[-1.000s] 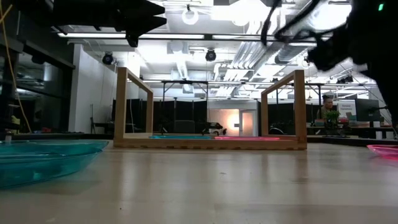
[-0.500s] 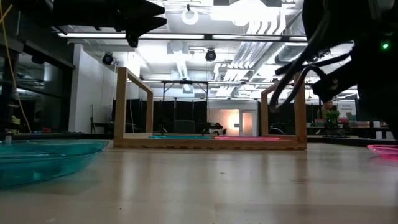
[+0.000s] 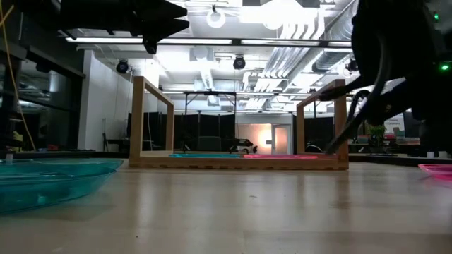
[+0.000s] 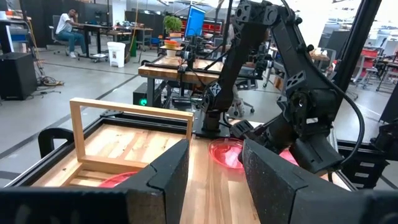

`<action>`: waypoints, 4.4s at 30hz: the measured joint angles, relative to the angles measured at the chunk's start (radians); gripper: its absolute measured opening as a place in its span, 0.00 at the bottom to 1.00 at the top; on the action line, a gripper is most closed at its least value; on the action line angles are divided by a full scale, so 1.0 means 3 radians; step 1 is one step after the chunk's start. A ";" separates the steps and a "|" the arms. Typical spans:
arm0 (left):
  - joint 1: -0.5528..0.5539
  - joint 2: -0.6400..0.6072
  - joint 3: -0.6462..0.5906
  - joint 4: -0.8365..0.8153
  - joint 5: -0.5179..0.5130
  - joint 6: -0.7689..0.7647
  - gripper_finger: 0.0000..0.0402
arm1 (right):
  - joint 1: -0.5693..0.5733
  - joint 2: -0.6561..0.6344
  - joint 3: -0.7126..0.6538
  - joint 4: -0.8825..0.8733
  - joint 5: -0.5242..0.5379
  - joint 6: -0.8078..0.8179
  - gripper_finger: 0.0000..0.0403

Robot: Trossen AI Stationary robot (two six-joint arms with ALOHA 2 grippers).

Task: Place and stack plates onto a shelf
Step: Stack the pink plate on top of the pink plates on the shelf, then stack the blue plate on top of the blue plates on the shelf

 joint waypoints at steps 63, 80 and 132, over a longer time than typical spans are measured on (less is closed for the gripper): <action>0.0001 0.0000 0.0000 0.0005 -0.0004 0.0001 0.35 | -0.1211 -0.0076 0.0385 0.1088 0.2130 -0.3766 0.00; 0.0001 0.0000 0.0000 0.0006 -0.0018 0.0001 0.35 | -0.1355 -0.0076 0.0376 0.1364 0.1898 -0.3840 0.00; 0.0003 -0.0001 0.0000 0.0024 -0.0014 0.0057 0.35 | -0.0247 -0.1999 -0.1642 0.5497 0.1467 -0.3559 0.51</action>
